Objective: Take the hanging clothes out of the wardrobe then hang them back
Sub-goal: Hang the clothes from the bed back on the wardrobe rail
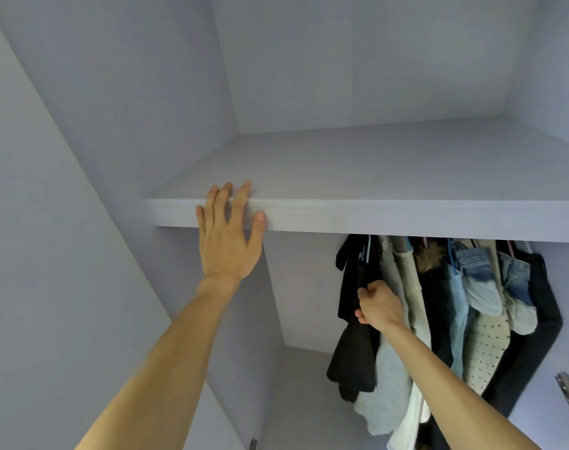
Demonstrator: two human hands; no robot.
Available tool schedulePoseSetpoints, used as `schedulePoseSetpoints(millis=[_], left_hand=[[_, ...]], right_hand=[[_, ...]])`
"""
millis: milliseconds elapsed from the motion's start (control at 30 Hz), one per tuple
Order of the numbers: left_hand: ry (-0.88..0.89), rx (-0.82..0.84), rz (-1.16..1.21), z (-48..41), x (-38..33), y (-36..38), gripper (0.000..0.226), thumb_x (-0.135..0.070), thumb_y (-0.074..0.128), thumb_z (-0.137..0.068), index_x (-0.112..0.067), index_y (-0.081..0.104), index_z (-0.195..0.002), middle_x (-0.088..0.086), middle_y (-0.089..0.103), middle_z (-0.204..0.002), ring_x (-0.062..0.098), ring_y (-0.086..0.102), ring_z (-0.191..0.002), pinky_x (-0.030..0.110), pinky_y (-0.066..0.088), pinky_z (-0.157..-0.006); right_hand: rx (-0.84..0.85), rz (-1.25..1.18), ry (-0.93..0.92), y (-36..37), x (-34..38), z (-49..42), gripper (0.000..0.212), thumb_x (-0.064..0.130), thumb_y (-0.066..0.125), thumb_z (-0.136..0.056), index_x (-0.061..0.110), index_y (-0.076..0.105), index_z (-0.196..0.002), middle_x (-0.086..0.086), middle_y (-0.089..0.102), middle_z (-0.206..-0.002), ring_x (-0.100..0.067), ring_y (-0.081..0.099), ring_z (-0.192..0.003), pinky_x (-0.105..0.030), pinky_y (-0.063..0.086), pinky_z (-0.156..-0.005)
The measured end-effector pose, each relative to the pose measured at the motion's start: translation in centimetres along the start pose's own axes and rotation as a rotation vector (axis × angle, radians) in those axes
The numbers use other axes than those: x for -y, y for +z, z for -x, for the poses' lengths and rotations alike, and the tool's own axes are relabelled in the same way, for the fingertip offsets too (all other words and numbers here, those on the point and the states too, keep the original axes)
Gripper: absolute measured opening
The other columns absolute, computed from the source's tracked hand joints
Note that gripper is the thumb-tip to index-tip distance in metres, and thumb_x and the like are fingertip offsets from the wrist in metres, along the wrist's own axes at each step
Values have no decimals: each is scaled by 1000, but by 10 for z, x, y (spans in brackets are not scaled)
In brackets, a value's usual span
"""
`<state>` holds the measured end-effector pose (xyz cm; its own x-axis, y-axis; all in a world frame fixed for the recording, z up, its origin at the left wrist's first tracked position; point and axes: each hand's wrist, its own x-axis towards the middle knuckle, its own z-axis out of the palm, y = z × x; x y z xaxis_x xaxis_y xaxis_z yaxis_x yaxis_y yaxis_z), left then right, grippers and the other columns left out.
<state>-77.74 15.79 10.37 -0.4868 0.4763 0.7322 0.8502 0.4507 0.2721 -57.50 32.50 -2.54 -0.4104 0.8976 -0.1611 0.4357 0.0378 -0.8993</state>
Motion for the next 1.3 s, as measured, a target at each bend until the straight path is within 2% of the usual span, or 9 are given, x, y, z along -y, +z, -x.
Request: schedulePoseSetpoints(millis=[167,267,400,533,633,767,1000,1200,1300], left_hand=[[-51,89,14,8,-8,-12,66,-55,40,-99,-41,10,-156,-5,4,-166,15,-6,-153,49,4,-123],[-55,155,30,37,-7,-19,76,-48,49,-98,-44,0,-156,-7,-7,-167,18,-1,-153,47,4,-122],[-165,324,34,125,19,-28,75,-40,55,-97,-44,8,-156,-3,4,-167,25,19,-149,49,18,-122],[-373,500,19,232,51,-52,67,-41,51,-98,-43,16,-155,-9,6,-165,21,16,-151,43,16,-123],[-503,561,-39,304,60,-86,65,-39,52,-98,-40,21,-155,-5,17,-165,22,21,-149,44,20,-121],[-628,599,-137,391,59,-145,64,-41,54,-96,-39,27,-154,-1,25,-163,25,29,-146,44,25,-119],[-844,603,-191,534,33,-247,64,-42,58,-94,-35,34,-152,1,32,-160,25,33,-145,44,29,-118],[-1078,567,-282,639,-11,-333,59,-48,49,-96,-38,32,-152,-4,32,-160,19,25,-148,43,23,-119],[-1278,512,-320,689,-36,-377,66,-54,38,-86,-38,37,-150,-3,36,-158,19,30,-146,42,27,-118]], right_hand=[[47,86,-56,-7,-11,17,15,19,54,-99,13,50,-112,-2,67,-89,-19,71,-72,-43,61,-71],[17,218,-140,-7,-18,38,31,23,58,-96,13,48,-124,0,64,-112,-16,65,-87,-36,56,-76],[68,378,-235,0,-26,76,34,28,56,-99,17,48,-130,1,55,-128,-11,54,-87,-13,37,-60],[251,368,-310,15,-32,124,30,29,54,-99,20,53,-127,7,57,-129,-10,59,-104,-25,48,-91],[375,389,-382,31,-34,169,26,29,52,-99,23,56,-124,11,60,-121,-7,59,-105,-21,46,-88],[548,462,-507,57,-47,236,20,30,51,-99,27,60,-117,11,63,-118,-7,58,-111,-23,45,-90],[802,527,-759,83,-83,369,23,23,53,-96,19,65,-116,3,67,-117,-18,56,-114,-24,39,-98],[1093,652,-1048,108,-101,468,33,29,50,-97,25,62,-128,9,58,-137,-12,41,-133,-22,29,-110],[1248,681,-1176,133,-104,518,34,34,49,-98,30,61,-130,9,53,-144,-10,35,-140,-27,27,-118]])
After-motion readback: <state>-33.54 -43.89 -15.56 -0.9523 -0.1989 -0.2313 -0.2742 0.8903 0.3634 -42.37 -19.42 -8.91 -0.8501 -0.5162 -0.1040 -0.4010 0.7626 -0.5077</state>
